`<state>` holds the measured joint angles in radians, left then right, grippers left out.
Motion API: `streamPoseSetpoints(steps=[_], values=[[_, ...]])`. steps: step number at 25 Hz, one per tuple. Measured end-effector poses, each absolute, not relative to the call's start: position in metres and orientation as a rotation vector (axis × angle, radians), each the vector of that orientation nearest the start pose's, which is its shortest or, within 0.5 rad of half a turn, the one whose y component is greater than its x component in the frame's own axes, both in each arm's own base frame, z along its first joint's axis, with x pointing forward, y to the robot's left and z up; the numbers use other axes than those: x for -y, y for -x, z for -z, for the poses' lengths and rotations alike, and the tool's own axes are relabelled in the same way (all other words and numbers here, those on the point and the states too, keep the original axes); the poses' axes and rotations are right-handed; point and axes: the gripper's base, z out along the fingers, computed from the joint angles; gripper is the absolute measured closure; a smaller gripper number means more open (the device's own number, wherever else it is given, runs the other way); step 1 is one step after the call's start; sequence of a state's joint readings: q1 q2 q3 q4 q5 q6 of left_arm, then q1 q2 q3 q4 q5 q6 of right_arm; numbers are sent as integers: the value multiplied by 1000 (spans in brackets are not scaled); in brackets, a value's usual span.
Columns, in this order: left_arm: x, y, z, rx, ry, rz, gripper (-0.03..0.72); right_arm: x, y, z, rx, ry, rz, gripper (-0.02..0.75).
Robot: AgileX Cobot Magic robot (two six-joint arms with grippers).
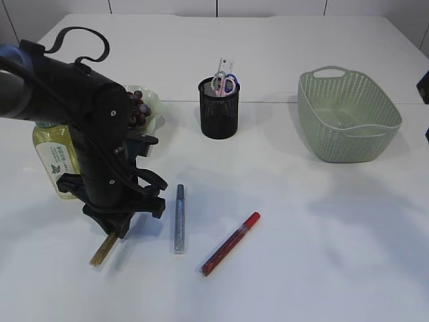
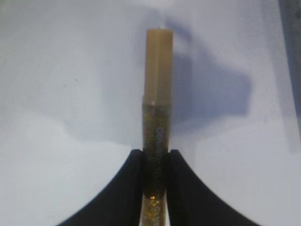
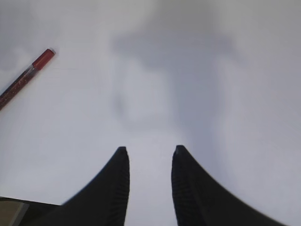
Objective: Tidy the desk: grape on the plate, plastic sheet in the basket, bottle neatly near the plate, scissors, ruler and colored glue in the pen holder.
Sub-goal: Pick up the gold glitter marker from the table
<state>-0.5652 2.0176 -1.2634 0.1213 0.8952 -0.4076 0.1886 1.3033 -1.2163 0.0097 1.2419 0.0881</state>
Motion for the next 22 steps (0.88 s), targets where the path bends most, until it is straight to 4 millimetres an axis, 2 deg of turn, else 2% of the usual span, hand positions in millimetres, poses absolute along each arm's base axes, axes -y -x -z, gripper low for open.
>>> streamPoseSetpoints(steps=[10, 15, 19, 22], values=[[190, -294, -136, -3301, -569, -85, 580, -46, -238, -341, -2812, 139, -78, 477], [192, -287, -139, -3351, -622, -33, 580, -46, -238, -341, -2812, 139, -78, 477], [201, -280, -158, -3282, -671, 7, 580, -46, -238, -341, -2812, 139, -78, 477], [208, -273, -182, -3189, -703, 61, 580, -46, -238, -341, -2812, 139, -78, 477]])
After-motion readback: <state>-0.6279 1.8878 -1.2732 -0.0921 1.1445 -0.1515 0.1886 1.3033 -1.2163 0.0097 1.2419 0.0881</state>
